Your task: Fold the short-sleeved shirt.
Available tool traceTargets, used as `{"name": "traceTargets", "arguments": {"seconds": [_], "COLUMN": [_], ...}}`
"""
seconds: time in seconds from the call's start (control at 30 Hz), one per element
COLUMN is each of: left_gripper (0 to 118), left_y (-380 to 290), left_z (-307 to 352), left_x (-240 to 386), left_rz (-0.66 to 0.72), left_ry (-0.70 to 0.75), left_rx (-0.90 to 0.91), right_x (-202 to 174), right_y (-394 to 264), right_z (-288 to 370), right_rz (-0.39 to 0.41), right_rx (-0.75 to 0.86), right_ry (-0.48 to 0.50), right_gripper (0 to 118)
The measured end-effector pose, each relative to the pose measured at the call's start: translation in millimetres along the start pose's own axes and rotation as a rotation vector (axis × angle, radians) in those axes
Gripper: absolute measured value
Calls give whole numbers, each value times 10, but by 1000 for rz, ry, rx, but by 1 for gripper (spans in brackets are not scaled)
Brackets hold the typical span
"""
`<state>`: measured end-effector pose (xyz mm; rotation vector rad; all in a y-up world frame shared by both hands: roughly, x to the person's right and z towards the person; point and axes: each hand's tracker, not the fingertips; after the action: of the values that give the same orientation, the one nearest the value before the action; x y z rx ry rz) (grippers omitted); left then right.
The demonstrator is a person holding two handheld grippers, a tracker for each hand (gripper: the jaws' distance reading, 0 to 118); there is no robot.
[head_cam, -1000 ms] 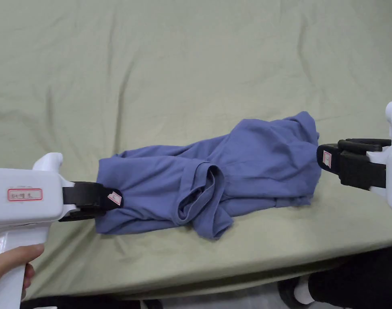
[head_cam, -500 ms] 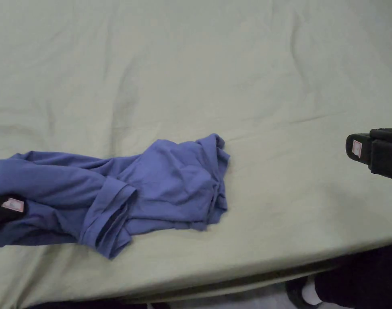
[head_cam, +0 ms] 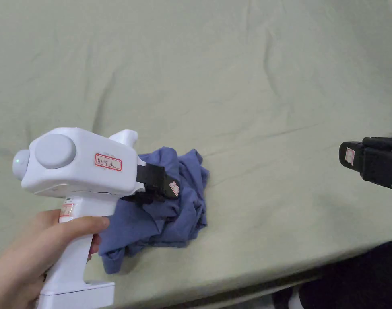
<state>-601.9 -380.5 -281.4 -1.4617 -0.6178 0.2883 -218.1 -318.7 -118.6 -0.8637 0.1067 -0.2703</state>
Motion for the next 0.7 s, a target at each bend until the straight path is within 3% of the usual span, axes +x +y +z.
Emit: {"name": "traceTargets", "arguments": {"seconds": [0.07,0.17,0.23,0.3,0.33,0.37,0.4,0.47,0.57,0.7], "left_gripper": [81,86,86,71,59,59,3,0,0,0], "left_y": [-88,-358,-535,-627,-626,-592,-525,-385,-278,-259], "left_z": [200,772,1024,1046,943,777,584,180,-398,-595], "left_x": [-80,-136,-110,-104,-95,-94,-114,-12,341,733], "left_rz": [63,73,29,2,-45,-106,-97,-106,-251,-318], "left_ry": [-99,-86,69,378,455,448,402,212,339,208], "left_rx": [49,228,332,410,401,346,298,195,132,98], "right_x": [26,34,21,-12,-28,-48,-72,-105,-132,-150], "right_y": [-18,-21,-14,-6,-6,-9,-13,-31,-70,-109], "right_z": [-14,-39,-75,-118,-135,-149,-159,-167,-172,-194], "right_rz": [-9,-14,-10,2,8,15,18,22,28,38], "right_rx": [-7,-13,-21,-30,-35,-40,-43,-50,-70,-100], "right_ry": [-2,2,1,1,3,4,4,4,-4,-19], "right_gripper": [2,2,2,2,2,2,2,2,2,2]}}
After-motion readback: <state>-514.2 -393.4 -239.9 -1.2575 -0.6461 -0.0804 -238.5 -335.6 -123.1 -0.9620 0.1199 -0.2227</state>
